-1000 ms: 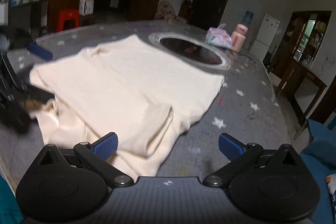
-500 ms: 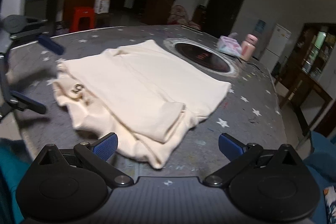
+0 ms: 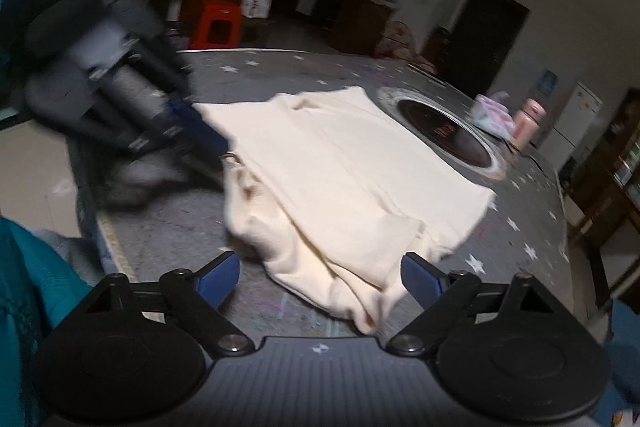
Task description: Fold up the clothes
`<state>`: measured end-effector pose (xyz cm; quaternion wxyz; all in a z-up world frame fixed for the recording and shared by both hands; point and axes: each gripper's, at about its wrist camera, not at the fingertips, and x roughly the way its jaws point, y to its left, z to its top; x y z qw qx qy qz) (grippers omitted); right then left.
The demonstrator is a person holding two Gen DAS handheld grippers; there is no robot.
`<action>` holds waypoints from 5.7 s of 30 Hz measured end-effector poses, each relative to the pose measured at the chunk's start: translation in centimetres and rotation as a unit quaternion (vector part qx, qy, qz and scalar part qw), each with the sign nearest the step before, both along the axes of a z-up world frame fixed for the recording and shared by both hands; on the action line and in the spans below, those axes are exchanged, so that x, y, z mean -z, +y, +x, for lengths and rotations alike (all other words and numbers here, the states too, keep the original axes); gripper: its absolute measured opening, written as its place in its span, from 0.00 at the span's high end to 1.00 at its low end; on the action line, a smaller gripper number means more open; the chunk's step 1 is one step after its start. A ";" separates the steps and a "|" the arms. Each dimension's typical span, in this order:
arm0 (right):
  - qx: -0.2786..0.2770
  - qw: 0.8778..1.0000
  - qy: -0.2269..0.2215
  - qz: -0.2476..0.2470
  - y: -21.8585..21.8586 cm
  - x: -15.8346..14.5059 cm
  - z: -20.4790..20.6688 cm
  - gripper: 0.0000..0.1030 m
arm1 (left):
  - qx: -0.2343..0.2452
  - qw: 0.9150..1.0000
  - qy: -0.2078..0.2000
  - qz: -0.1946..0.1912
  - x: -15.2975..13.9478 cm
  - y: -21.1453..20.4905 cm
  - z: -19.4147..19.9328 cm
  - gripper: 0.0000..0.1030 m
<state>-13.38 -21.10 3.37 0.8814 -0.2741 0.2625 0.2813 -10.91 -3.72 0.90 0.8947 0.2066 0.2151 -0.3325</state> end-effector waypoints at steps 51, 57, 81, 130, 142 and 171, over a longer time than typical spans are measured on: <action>0.011 0.992 0.076 0.103 -0.5 -0.9 7.0 0.87 | 0.001 1.000 -0.012 0.009 -0.1 1.7 -0.1 0.45; 0.024 0.986 0.092 0.135 -0.9 -2.1 8.7 0.87 | 0.010 0.999 -0.029 0.033 1.1 1.4 -0.3 0.36; 0.043 0.984 0.082 0.153 -1.3 -1.3 8.7 0.93 | -0.003 1.000 0.022 -0.003 0.0 4.7 0.6 0.90; 0.163 0.943 0.137 0.257 -4.2 -1.3 18.6 0.79 | -0.177 0.969 0.103 -0.138 -2.6 5.0 13.4 0.62; 0.157 0.954 0.145 0.212 0.2 2.1 21.5 0.78 | -0.226 0.952 0.158 -0.131 1.2 6.3 11.6 0.39; 0.182 0.945 0.154 0.222 -1.5 0.8 19.2 0.78 | -0.139 0.957 0.176 -0.184 -2.6 2.1 13.4 0.60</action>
